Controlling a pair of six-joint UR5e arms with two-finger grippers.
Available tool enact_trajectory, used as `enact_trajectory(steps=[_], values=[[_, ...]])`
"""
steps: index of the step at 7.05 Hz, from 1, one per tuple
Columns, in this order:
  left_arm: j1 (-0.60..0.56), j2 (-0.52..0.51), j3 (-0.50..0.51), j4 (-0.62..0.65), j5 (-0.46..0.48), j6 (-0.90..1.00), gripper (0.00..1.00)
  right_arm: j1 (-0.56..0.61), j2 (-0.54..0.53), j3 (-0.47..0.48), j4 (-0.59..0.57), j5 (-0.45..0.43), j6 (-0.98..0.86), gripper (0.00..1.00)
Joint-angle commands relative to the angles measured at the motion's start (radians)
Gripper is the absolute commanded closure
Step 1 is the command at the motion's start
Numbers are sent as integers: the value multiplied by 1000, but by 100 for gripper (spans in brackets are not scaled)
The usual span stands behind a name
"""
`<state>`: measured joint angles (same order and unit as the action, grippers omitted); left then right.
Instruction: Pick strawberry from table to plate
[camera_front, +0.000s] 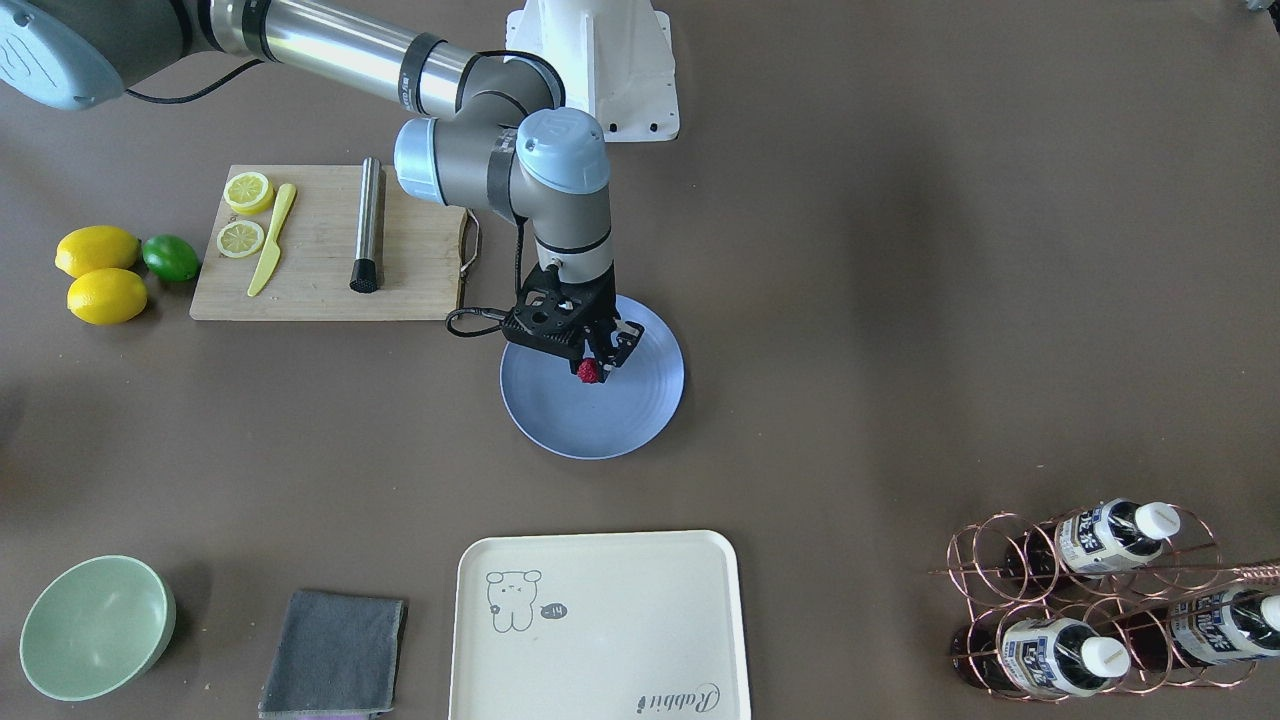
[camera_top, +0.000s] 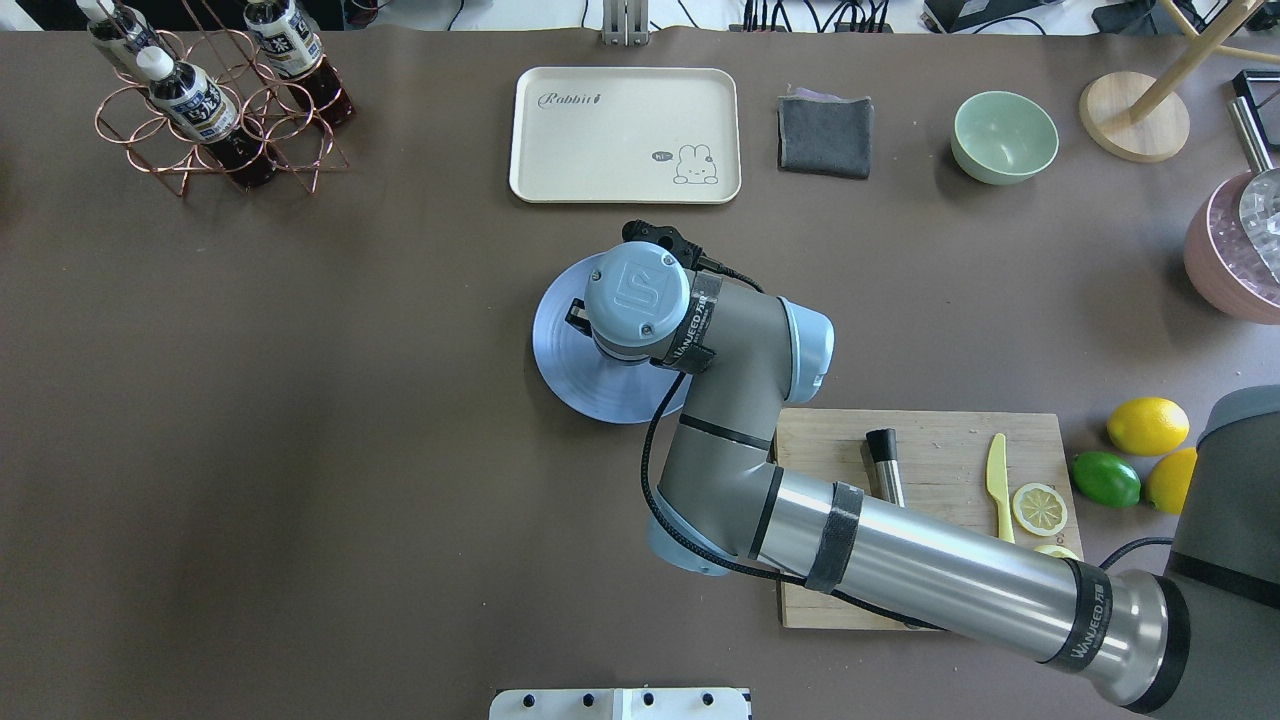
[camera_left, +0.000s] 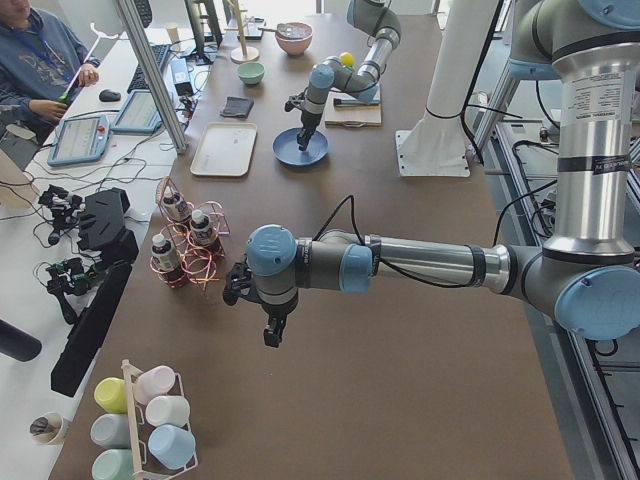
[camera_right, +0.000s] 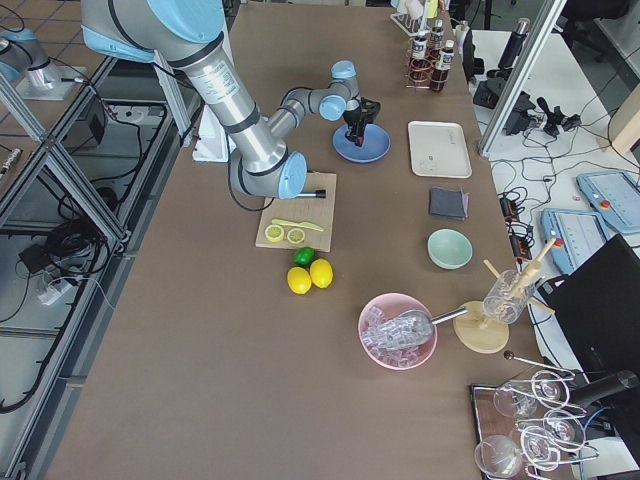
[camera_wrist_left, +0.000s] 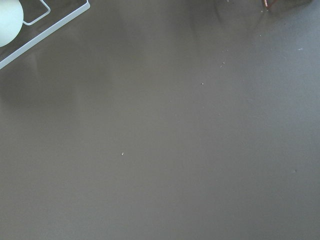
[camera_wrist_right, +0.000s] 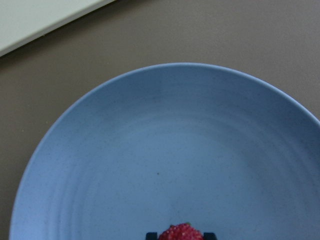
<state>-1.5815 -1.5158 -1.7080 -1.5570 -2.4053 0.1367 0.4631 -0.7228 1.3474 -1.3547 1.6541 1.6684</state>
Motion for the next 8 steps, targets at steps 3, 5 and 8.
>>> enact_trajectory(steps=[3,5,8], values=[[0,11,-1,-5,-1,0,0,35,0,19,-42,-11,-86,0],[0,11,4,-5,0,1,0,180,-32,88,-143,160,-233,0],[0,14,7,-2,6,3,0,511,-347,367,-301,425,-775,0]])
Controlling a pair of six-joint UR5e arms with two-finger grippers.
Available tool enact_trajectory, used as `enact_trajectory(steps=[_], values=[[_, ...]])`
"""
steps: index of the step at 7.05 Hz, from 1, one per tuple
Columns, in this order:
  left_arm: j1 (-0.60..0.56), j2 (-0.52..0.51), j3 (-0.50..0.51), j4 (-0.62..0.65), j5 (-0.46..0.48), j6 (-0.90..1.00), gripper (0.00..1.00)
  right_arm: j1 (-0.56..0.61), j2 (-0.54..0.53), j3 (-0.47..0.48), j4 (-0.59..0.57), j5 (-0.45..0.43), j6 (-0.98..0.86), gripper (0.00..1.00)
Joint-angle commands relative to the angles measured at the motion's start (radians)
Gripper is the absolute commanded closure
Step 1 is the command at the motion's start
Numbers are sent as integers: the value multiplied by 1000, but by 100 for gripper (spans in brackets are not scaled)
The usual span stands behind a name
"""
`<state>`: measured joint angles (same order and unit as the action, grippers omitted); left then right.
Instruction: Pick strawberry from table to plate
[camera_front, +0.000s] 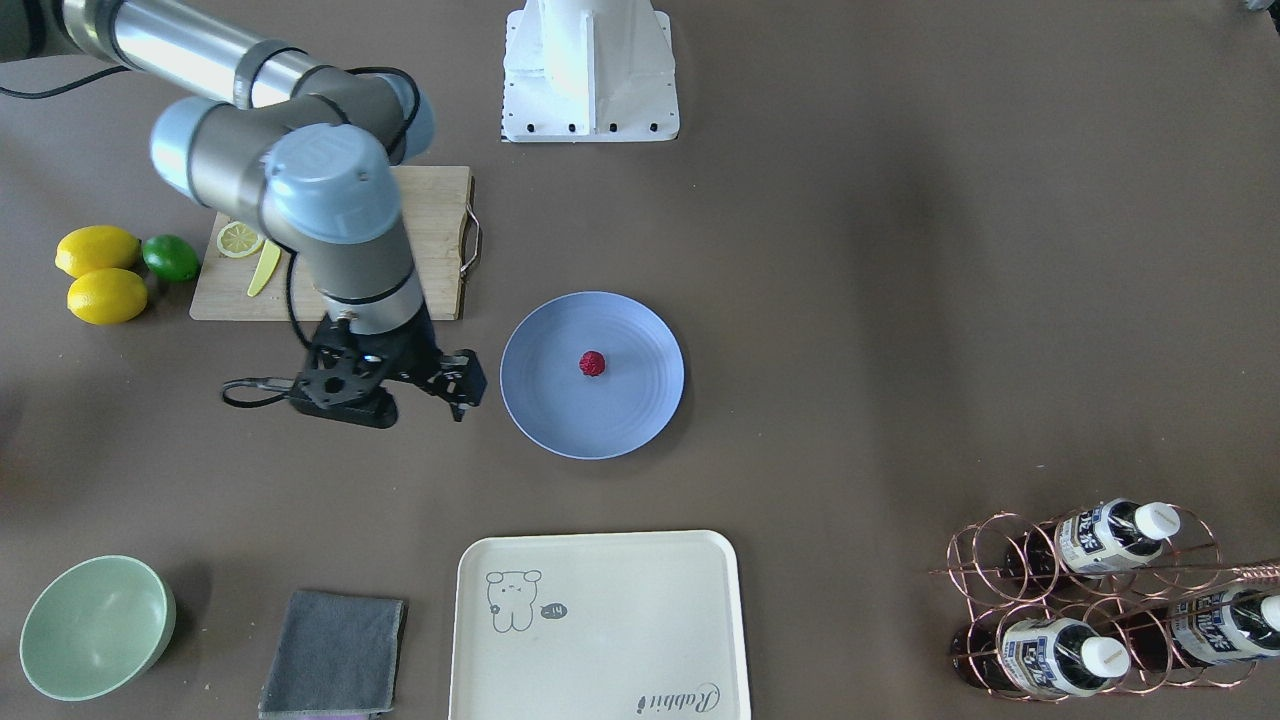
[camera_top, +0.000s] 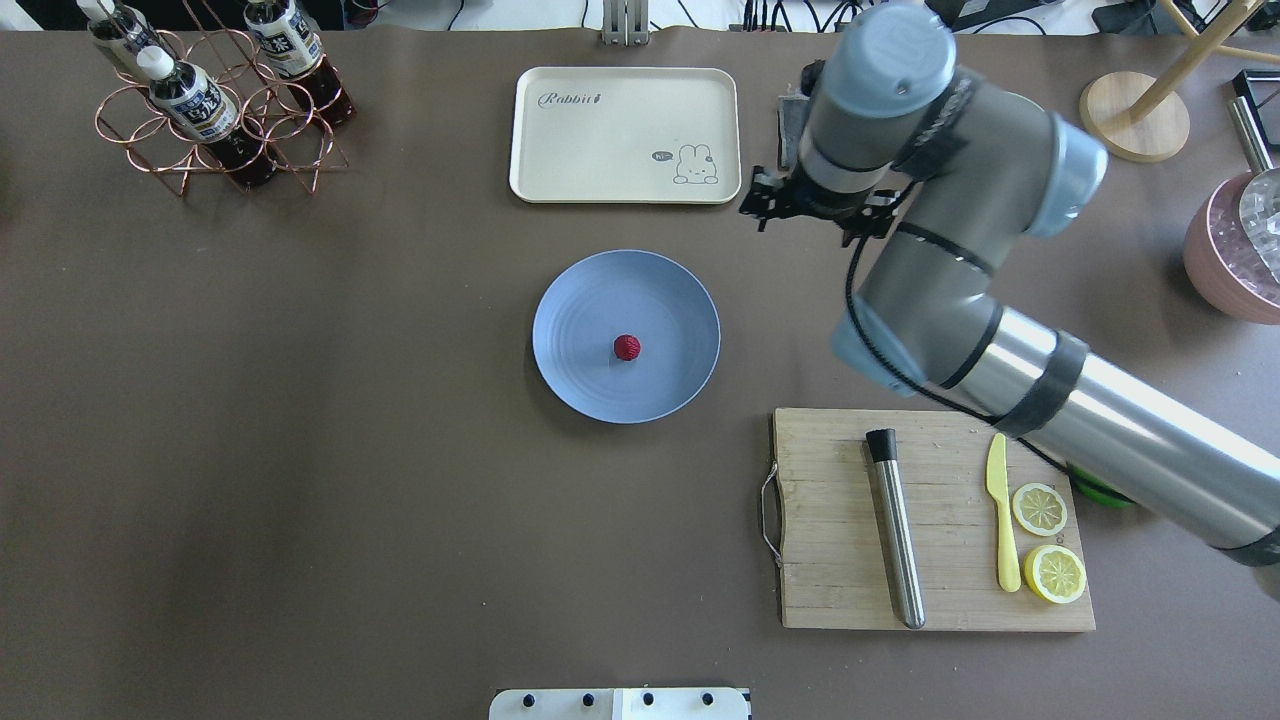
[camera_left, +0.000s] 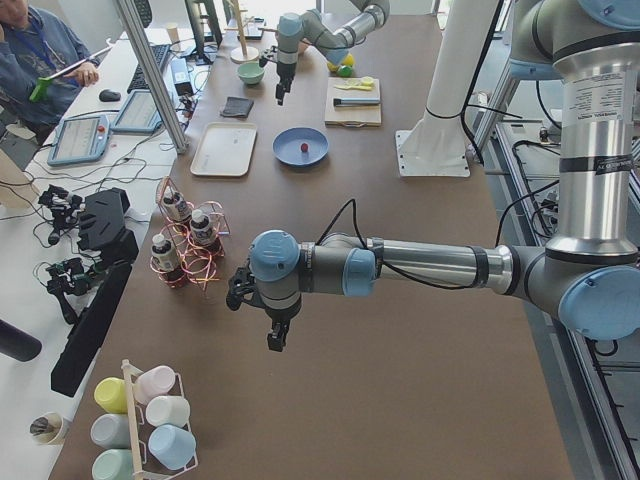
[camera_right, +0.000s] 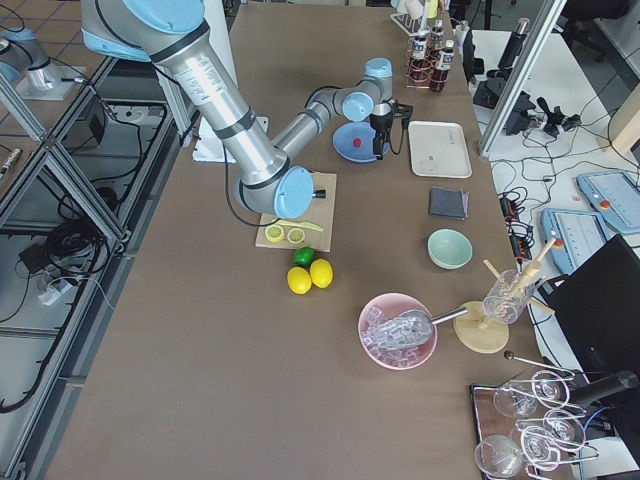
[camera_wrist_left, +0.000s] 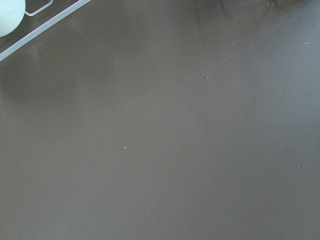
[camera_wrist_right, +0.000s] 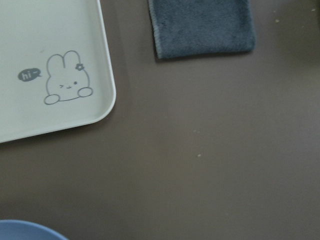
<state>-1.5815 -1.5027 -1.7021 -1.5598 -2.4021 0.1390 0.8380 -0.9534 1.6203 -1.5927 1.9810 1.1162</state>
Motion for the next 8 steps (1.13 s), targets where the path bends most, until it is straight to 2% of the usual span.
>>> enact_trajectory(steps=[1,2,3,5,7,8], values=[[0,1,2,1,3,1,0,200,-252,134,-62,102,-439,0],[2,1,2,1,3,1,0,278,-342,163,-62,120,-607,0],[2,1,-1,1,1,1,0,365,-401,164,-62,190,-715,0],[2,-1,-1,1,-2,1,0,565,-517,139,-66,272,-1052,0],[2,-1,-4,1,-2,1,0,689,-605,98,-64,272,-1255,0],[0,1,-5,1,-2,1,0,720,-654,96,-64,271,-1275,0]])
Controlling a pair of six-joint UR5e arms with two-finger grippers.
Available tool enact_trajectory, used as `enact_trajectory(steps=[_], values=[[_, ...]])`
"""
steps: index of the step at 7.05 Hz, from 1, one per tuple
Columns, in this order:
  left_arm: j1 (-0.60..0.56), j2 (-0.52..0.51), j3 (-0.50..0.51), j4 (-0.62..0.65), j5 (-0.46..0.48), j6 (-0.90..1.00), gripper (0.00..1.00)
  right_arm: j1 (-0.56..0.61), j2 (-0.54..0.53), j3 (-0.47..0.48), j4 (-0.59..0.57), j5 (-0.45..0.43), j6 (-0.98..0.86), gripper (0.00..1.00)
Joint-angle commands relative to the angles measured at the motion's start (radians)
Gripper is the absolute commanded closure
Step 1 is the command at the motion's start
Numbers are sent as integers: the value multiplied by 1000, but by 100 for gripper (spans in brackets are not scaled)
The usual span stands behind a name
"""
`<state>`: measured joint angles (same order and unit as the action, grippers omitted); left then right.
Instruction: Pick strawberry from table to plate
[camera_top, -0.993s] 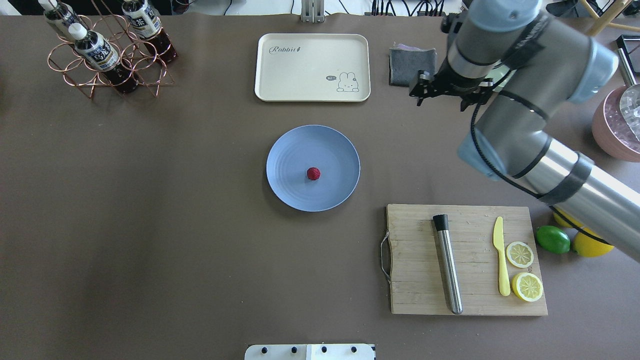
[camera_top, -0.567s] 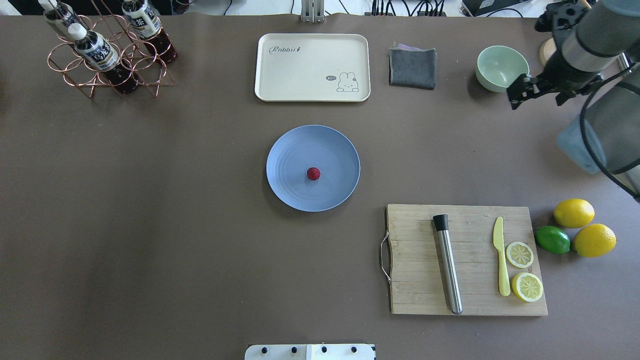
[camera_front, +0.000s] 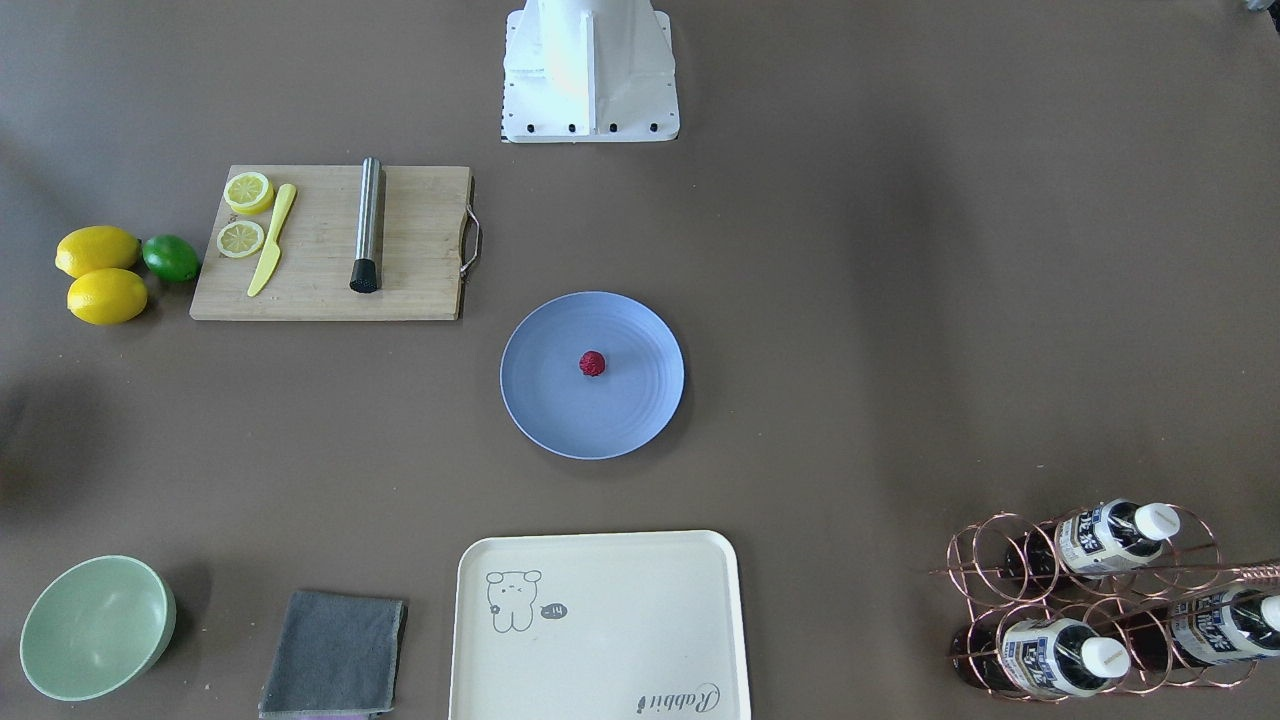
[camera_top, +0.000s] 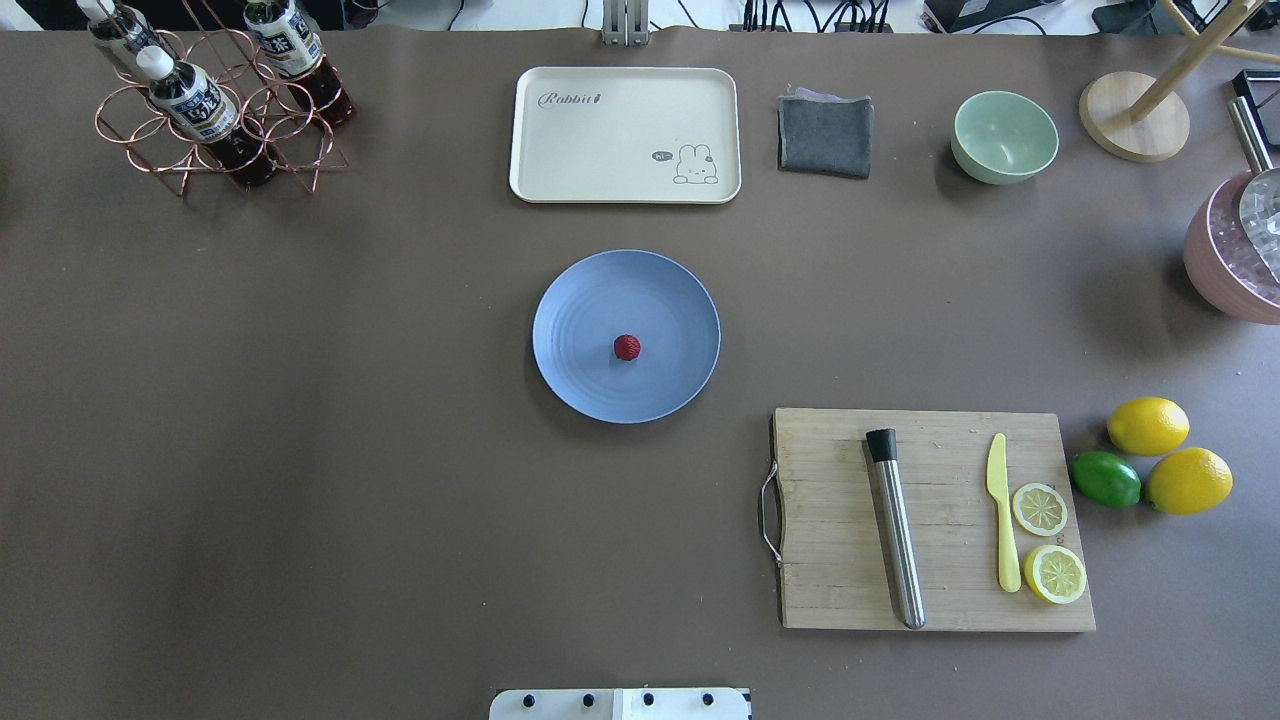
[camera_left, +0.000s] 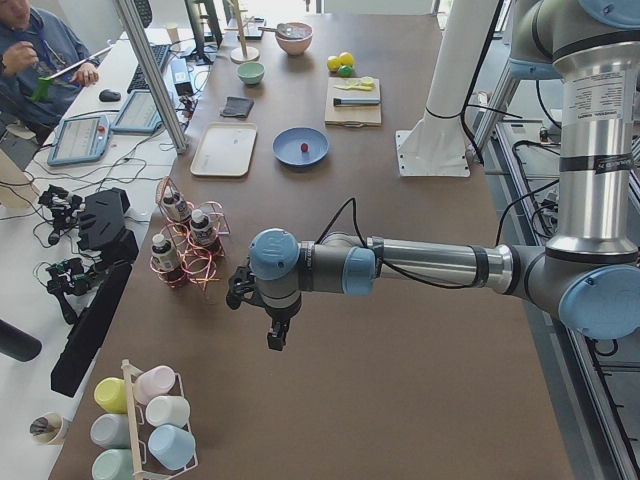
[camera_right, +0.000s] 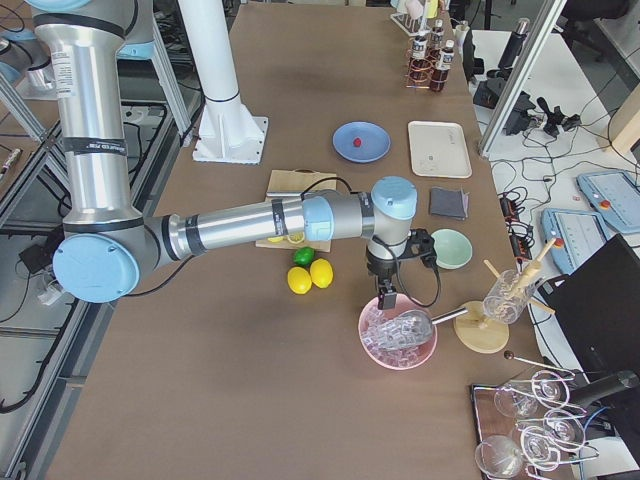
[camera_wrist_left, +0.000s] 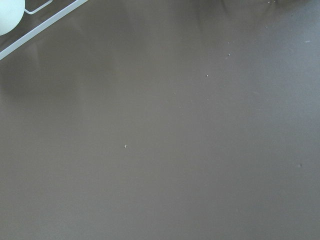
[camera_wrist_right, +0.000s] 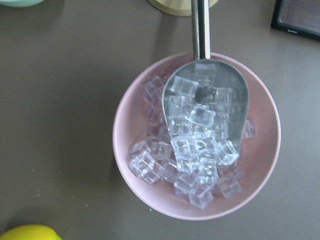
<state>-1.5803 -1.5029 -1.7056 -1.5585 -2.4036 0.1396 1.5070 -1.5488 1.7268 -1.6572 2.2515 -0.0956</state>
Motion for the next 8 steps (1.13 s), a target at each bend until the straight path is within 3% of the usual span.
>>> enact_trajectory(steps=[1,8], values=[[0,1,-3,-3,-2,2,0,58,-106,-16,1,-9,-53,0],[2,0,7,-5,-2,-6,0,61,-122,-29,2,-1,-53,0]])
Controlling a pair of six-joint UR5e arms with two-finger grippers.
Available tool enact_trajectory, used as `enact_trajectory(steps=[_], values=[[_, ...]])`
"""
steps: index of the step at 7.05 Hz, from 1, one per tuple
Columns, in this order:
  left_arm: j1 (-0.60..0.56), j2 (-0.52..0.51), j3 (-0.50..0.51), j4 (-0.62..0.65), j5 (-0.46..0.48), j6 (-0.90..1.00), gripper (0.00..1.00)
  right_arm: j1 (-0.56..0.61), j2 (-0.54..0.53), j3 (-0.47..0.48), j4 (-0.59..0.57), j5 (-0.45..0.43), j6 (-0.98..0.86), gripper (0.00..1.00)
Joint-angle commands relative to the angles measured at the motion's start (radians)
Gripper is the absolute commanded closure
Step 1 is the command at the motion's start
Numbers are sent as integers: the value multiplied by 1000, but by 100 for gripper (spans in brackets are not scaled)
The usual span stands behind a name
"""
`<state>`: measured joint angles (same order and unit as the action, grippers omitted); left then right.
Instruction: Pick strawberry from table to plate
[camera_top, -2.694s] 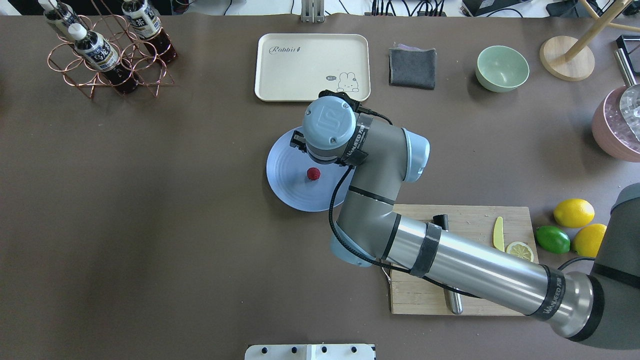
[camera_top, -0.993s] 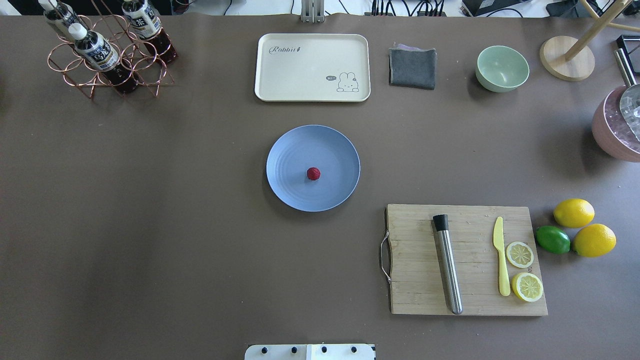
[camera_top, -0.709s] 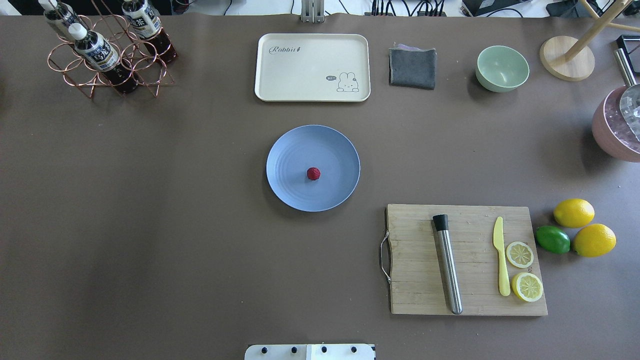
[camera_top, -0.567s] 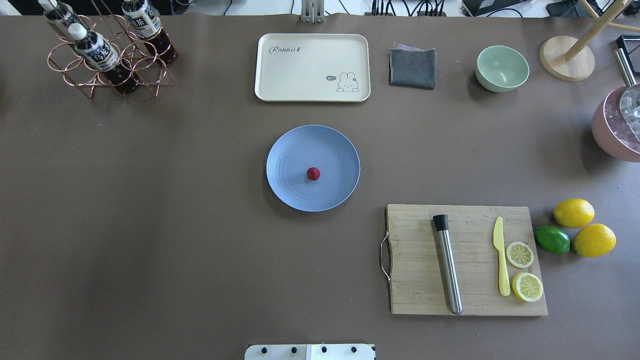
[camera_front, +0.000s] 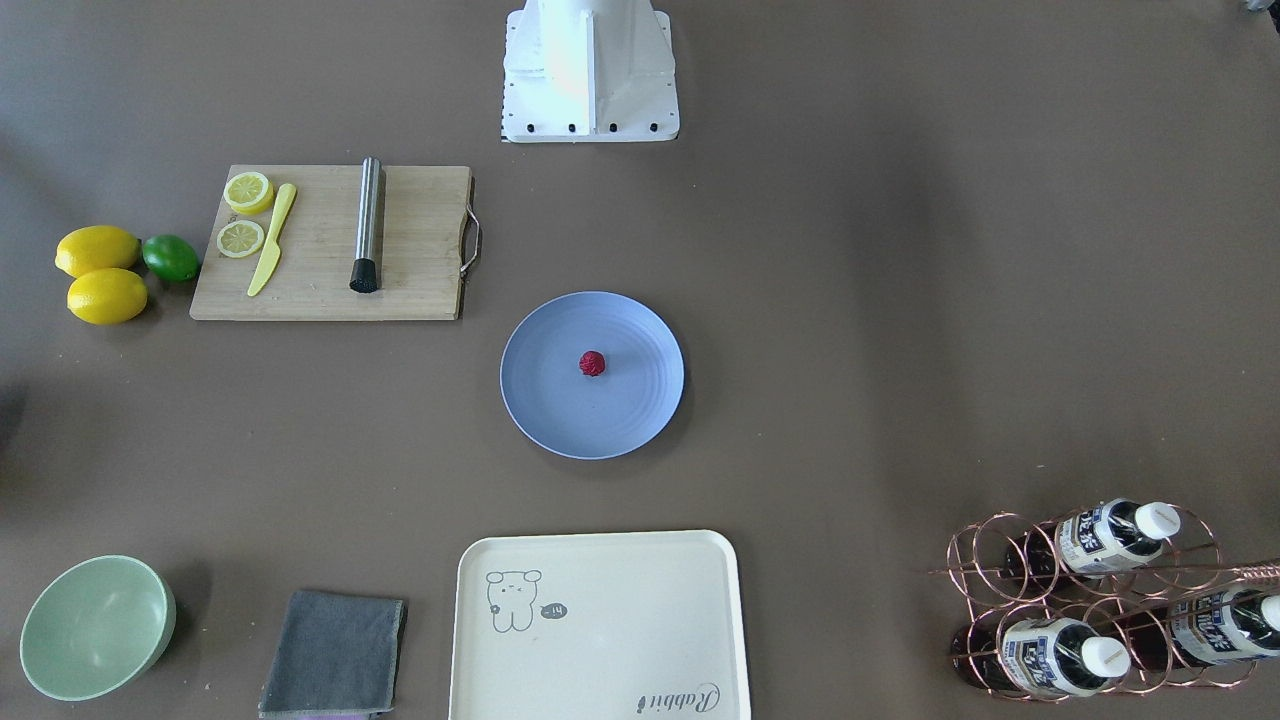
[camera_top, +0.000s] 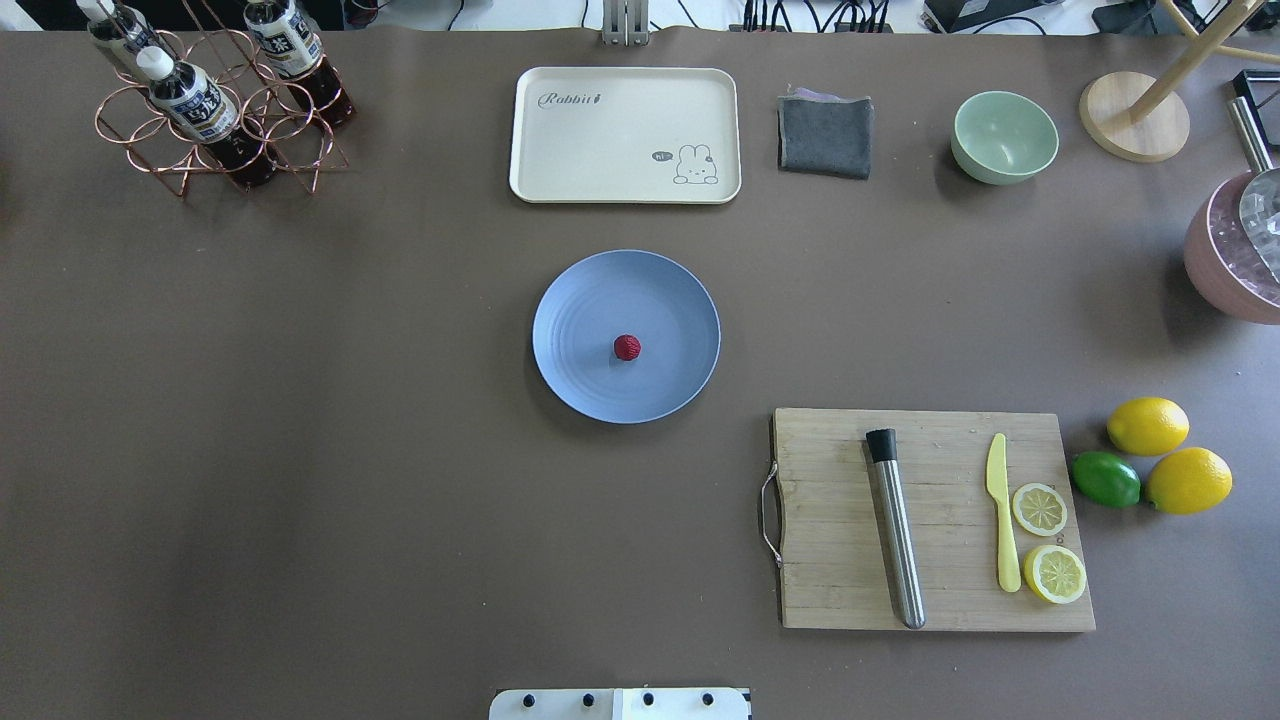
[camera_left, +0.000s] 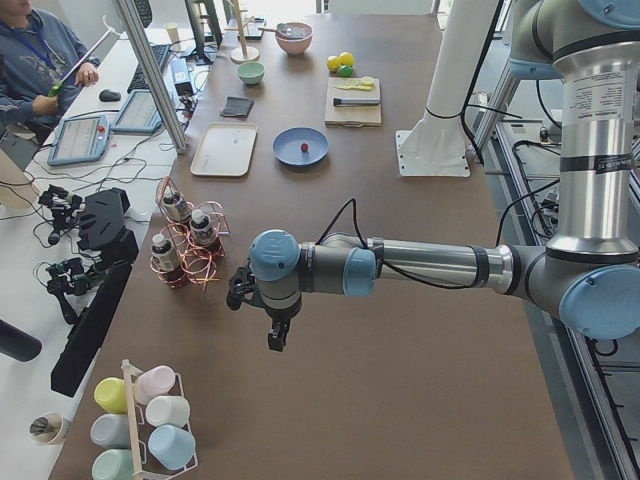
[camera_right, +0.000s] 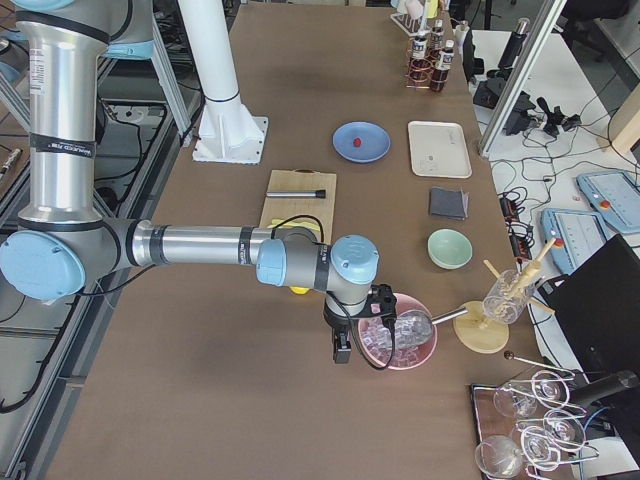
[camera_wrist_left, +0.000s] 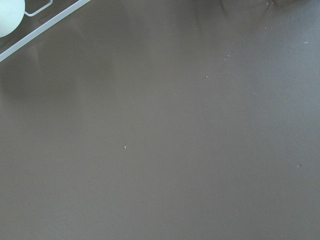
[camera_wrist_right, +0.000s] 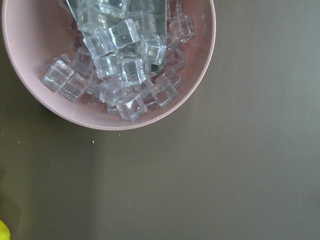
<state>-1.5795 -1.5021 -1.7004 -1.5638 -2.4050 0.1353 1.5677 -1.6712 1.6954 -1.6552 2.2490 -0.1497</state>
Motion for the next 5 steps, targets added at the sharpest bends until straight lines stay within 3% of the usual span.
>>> enact_trajectory(steps=[1,5], values=[[0,-1,2,1,0,-2,0,0,1,3,0,1,-1,0],[0,0,-1,1,0,-2,0,0,1,6,0,20,-4,0]])
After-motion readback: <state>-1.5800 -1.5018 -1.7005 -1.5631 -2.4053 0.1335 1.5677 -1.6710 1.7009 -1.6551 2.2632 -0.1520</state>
